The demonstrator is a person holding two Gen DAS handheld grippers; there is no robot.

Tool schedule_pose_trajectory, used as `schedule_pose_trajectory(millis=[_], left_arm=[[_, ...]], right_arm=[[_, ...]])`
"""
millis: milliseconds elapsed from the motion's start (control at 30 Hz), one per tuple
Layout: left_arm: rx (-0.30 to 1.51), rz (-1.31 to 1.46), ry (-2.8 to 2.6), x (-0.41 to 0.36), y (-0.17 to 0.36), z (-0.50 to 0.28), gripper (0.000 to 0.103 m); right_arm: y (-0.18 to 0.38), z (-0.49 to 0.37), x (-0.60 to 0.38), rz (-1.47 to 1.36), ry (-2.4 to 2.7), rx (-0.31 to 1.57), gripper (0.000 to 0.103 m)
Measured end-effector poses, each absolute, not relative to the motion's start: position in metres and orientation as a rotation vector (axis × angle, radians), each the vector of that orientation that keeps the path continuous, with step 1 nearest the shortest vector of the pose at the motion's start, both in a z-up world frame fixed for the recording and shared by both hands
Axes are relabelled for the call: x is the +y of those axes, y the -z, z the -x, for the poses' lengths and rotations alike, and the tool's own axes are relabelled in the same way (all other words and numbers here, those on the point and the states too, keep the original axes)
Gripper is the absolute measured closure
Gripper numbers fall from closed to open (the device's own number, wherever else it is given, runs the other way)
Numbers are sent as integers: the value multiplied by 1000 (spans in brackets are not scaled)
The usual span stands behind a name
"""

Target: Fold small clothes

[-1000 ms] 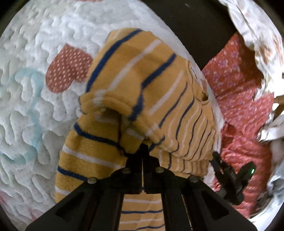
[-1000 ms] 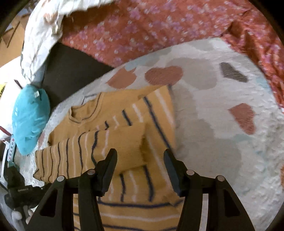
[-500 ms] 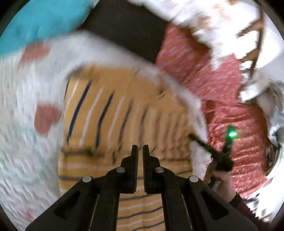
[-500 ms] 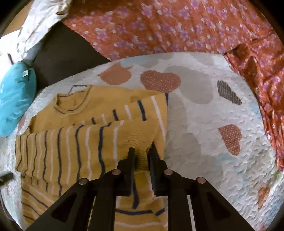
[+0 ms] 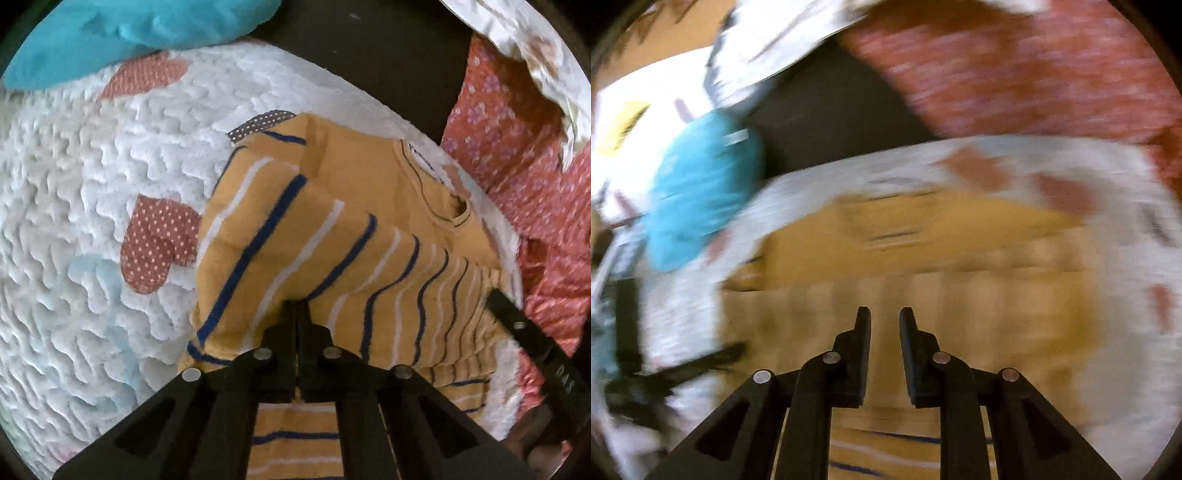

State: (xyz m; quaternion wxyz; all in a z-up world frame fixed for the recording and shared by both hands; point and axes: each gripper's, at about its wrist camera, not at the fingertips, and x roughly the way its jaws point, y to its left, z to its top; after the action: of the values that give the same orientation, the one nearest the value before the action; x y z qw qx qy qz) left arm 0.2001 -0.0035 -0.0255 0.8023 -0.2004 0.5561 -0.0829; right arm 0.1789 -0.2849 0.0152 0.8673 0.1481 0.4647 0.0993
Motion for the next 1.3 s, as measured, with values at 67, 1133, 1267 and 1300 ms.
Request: schedule_pose_trajectory(millis=[67,1133,1267,1300], left_arm=[[1196,451,185,0,28,-201,101],[1187,576,88,68,35,-48,61],[1169,569,87,60,34,-5,54],[1180,579,103,59,35,3,52]], right_arm=[[-9,-193,-254,-341,-321,1007,86],[42,43,-416,-565,-85,1204,53],[45,67,-419,-661,-99,1172,49],[46,72,-420,-697,-111,1170,49]])
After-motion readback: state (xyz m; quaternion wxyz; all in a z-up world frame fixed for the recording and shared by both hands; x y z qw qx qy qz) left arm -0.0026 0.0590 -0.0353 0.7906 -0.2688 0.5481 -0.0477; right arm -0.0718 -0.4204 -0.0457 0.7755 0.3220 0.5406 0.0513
